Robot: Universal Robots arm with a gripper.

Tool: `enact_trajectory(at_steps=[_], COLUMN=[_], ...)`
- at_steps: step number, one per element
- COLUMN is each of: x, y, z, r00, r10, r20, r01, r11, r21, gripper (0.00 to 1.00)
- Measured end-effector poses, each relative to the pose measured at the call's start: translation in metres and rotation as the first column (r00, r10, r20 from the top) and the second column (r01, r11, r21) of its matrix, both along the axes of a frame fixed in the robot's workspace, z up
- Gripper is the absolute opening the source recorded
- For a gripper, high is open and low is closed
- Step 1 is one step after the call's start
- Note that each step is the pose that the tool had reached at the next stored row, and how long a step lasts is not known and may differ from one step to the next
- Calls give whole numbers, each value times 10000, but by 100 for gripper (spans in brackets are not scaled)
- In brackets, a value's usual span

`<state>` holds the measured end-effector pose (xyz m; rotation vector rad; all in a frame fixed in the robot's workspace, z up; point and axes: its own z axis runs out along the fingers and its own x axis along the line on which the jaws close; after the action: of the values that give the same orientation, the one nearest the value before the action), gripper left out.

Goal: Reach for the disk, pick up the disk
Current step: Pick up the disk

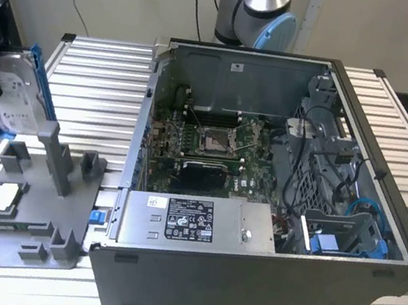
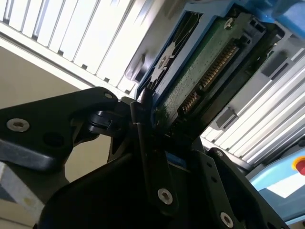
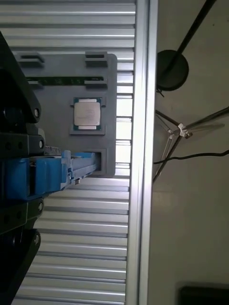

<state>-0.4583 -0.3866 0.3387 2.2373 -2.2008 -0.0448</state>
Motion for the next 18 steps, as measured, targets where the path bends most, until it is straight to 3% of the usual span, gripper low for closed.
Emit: enact_trajectory(at_steps=[6,18], x=[0,0], y=[0,0], z=[159,403], r00=[10000,10000], r10=[0,0], r20=[0,0], r01=[0,0], r11=[10000,10000], r21=[0,0], gripper=[0,0])
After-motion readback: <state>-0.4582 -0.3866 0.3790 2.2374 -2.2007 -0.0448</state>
